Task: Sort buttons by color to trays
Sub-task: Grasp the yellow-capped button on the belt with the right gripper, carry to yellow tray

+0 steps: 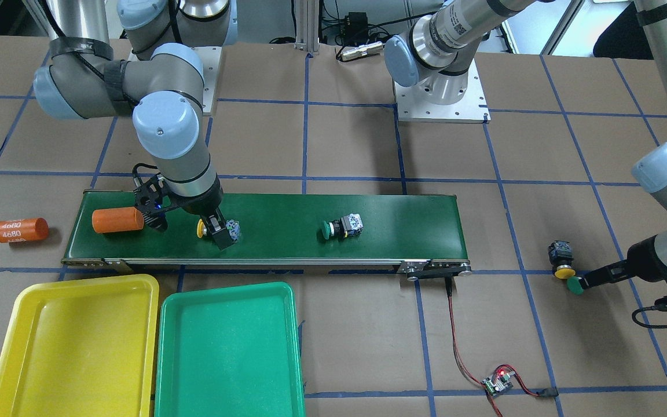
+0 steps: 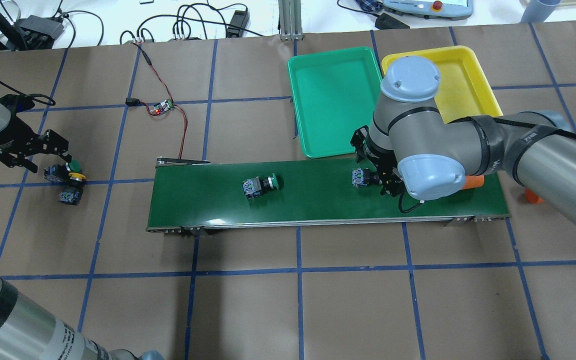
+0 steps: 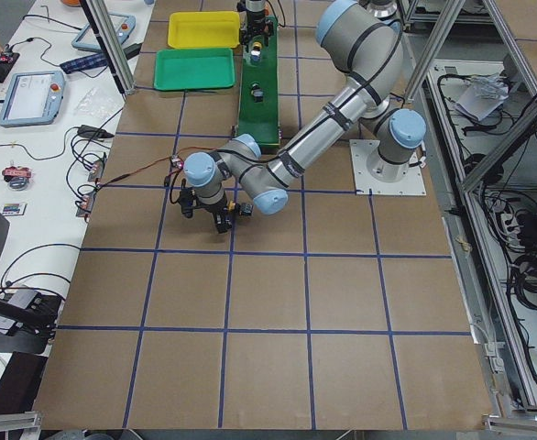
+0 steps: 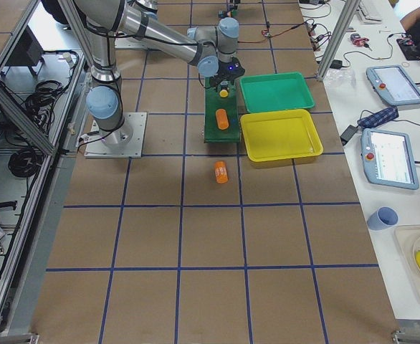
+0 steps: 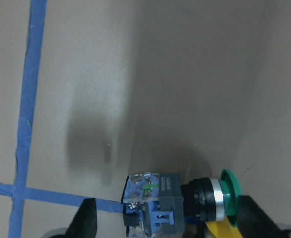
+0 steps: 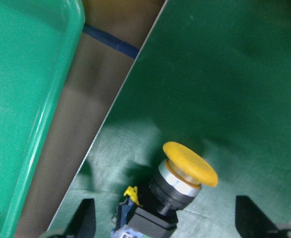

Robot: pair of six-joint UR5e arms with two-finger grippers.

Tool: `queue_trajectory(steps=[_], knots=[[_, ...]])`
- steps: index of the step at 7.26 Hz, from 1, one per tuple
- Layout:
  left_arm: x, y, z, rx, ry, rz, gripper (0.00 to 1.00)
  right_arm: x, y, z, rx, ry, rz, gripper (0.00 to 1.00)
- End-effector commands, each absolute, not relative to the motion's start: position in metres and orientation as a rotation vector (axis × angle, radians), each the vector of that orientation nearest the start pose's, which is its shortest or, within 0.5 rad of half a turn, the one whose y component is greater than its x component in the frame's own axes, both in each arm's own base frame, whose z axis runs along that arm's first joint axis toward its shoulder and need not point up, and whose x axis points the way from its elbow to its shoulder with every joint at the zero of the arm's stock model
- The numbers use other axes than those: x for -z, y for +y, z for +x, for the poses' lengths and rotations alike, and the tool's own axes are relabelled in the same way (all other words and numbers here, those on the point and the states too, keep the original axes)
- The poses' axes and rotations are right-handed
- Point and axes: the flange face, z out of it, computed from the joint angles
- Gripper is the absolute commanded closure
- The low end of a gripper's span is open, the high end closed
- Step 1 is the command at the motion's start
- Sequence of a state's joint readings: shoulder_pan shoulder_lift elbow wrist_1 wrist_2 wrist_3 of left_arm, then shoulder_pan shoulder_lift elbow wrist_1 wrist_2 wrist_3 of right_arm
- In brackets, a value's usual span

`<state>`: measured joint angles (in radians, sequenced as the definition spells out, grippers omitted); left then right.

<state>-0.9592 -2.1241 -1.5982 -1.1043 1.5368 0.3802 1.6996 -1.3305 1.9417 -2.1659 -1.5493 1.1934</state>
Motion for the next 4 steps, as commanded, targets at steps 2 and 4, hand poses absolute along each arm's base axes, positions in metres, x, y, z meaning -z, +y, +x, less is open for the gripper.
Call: queue_trajectory(steps=[2,4], knots=[[-0.192,-0.599,0.251,-0.128,3.244,-0.386,0.00,-0.246,-0.502,0.194,-0.044,2.701,1.597,1.00],[-0.184,-0.599,0.254,-0.146,3.250,-0.374,0.00,-0.248,-0.504,0.184,0.011,2.736,1.628,1.00]])
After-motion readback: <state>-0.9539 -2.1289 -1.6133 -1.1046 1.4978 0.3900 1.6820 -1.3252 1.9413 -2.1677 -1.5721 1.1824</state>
